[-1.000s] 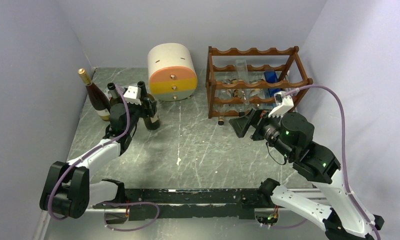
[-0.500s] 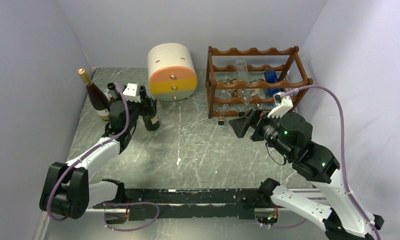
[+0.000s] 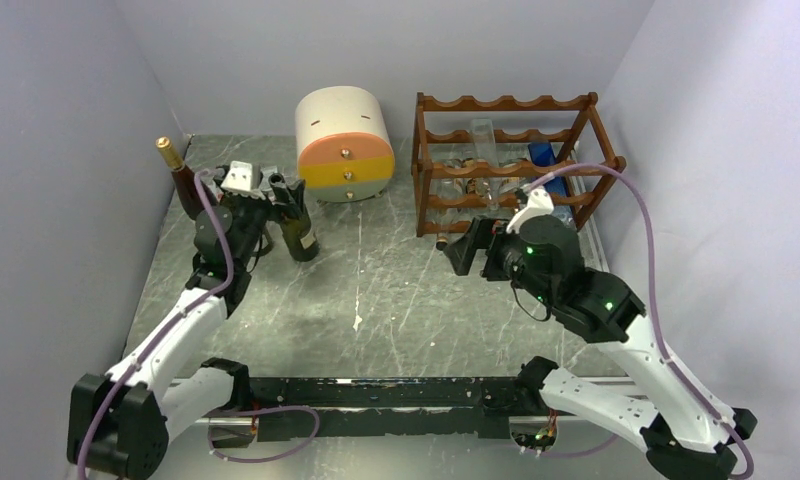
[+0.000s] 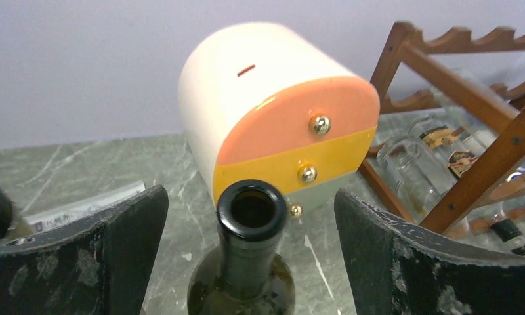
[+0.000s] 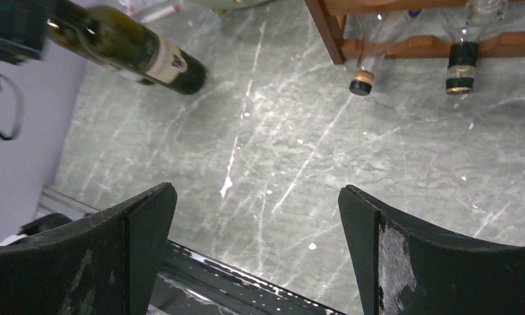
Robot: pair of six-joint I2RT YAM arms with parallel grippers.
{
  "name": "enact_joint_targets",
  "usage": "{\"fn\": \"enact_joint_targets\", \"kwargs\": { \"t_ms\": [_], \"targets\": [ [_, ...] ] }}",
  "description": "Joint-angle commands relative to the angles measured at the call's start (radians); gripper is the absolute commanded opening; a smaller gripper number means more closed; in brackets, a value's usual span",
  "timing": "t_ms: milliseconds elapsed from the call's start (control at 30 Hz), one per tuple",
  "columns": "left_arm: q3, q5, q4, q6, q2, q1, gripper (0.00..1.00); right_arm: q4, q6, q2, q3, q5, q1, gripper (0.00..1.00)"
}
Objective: Take the wine bottle off the wine rack
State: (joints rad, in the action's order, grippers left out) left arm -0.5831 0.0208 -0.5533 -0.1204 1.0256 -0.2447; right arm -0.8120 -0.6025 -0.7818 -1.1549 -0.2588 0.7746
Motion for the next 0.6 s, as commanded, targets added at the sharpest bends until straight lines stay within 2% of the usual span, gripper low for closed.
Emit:
{"fn": "enact_joint_targets", "kwargs": {
  "t_ms": [0, 167, 367, 433, 567],
  "targets": [
    [-0.041, -0.037, 0.029, 0.008, -0.107, -0.012, 0.99, 0.034, 0.031, -0.03, 0.043, -0.03, 0.006, 1.0],
    [-0.043, -0.034, 0.035, 0.1, -0.196, -0.077, 0.99, 0.074, 0.048, -0.114, 0.105, -0.059, 0.007, 1.0],
    [-0.051, -0.04, 0.053, 0.167, -0.234, -0.138, 1.0, 0.231, 0.077, -0.204, 0.213, -0.015, -0.023, 1.0],
    [-0.056, -0.023, 0.059, 0.173, -0.24, -0.146, 0.99, 0.291, 0.091, -0.23, 0.25, 0.068, -0.112, 1.0],
    [-0.062, 0.031, 0.063, 0.185, -0.251, -0.16, 0.99, 0.457, 0.099, -0.207, 0.373, 0.35, -0.373, 1.0]
  ]
}}
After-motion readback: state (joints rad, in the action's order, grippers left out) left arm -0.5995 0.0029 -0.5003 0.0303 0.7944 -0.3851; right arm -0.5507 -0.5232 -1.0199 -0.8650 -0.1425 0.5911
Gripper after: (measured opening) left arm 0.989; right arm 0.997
